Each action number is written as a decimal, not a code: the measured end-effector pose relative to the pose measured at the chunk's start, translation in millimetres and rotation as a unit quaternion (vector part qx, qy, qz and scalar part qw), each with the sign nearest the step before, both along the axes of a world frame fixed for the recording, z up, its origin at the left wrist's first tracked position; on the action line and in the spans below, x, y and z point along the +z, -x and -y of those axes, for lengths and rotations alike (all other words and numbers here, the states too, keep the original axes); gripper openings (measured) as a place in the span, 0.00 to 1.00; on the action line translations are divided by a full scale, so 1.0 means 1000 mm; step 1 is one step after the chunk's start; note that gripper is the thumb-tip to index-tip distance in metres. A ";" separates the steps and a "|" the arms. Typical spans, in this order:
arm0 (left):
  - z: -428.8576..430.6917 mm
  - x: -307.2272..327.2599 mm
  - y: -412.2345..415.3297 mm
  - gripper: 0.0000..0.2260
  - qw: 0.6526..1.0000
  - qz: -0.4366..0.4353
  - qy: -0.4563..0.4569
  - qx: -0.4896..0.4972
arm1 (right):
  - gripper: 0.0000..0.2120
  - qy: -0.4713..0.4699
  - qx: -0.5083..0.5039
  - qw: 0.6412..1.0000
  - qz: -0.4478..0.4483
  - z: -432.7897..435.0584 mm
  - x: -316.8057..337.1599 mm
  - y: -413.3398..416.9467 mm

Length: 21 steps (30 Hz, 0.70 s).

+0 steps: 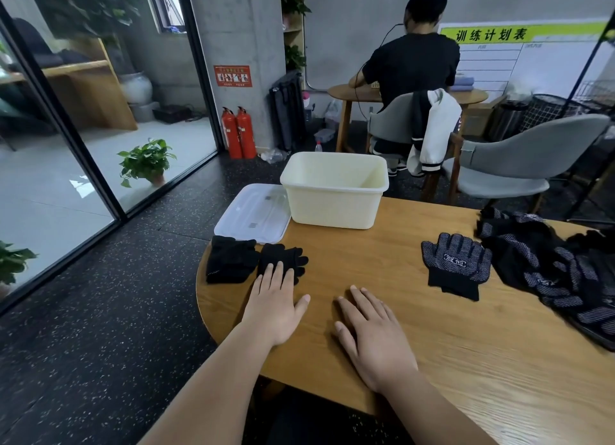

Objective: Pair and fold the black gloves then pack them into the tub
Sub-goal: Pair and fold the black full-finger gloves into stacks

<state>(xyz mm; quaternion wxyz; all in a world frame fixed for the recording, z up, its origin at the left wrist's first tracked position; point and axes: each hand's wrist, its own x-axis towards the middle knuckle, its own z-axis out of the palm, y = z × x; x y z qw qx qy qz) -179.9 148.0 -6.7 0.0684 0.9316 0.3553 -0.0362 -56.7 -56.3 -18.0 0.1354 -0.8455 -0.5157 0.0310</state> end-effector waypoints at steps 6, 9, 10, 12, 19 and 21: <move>0.024 0.004 0.010 0.35 1.000 0.011 -0.002 -0.025 | 0.31 -0.024 -0.005 1.000 0.003 0.005 -0.002 -0.001; 0.042 0.005 0.007 0.34 0.998 0.020 -0.002 -0.053 | 0.29 -0.013 0.003 1.000 0.022 0.015 0.001 -0.007; 0.048 0.005 0.004 0.34 0.998 0.021 -0.001 -0.063 | 0.29 -0.009 0.000 1.000 0.028 0.020 0.002 -0.010; 0.063 0.005 -0.005 0.34 0.996 0.022 -0.002 -0.086 | 0.29 0.003 -0.018 0.999 0.036 0.036 0.004 -0.021; 0.119 0.003 -0.053 0.33 0.985 0.030 0.000 -0.168 | 0.31 0.040 -0.113 0.992 0.044 0.101 0.008 -0.068; 0.133 0.003 -0.066 0.32 0.982 0.033 0.002 -0.188 | 0.30 0.044 -0.138 0.988 0.046 0.116 0.008 -0.081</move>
